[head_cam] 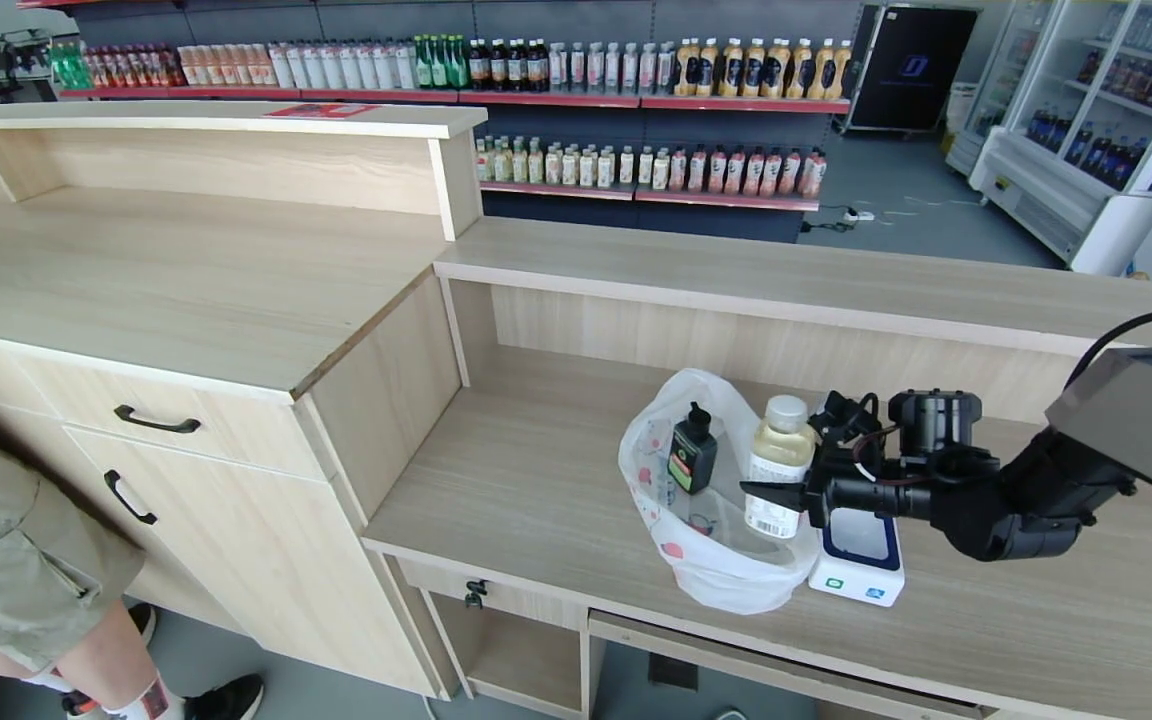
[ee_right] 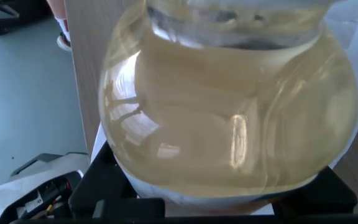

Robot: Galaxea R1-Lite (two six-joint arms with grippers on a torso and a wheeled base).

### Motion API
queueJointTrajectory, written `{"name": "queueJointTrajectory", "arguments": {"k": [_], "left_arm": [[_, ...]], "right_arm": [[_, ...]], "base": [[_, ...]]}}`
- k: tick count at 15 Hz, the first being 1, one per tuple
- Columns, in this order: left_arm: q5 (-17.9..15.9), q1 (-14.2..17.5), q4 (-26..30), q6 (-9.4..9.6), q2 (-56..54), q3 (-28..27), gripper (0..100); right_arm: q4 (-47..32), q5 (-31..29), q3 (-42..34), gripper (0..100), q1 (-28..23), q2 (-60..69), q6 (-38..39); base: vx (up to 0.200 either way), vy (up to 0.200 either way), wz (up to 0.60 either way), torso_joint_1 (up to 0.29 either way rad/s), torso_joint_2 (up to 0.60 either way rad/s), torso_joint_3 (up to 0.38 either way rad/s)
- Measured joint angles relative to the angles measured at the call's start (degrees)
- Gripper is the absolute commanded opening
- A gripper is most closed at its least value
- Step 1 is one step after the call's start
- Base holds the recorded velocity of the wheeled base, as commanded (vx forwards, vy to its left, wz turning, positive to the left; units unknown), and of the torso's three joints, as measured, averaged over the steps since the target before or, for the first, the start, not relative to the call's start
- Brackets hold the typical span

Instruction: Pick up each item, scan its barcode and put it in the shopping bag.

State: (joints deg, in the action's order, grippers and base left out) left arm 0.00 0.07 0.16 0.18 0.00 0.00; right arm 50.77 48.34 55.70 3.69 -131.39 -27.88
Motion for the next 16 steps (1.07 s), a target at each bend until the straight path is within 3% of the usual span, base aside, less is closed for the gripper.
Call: {"name": "queueJointTrajectory", "arguments": {"k": [16], "left_arm": [[0.00,0.02,0.00,0.00,0.00,0.00,100]], "right_arm": [[6.07,0.00,3.45,0,4.32,-8.22,-0.12]], "base": [[0.000,0.000,0.00,0.000,0.00,0.000]]}}
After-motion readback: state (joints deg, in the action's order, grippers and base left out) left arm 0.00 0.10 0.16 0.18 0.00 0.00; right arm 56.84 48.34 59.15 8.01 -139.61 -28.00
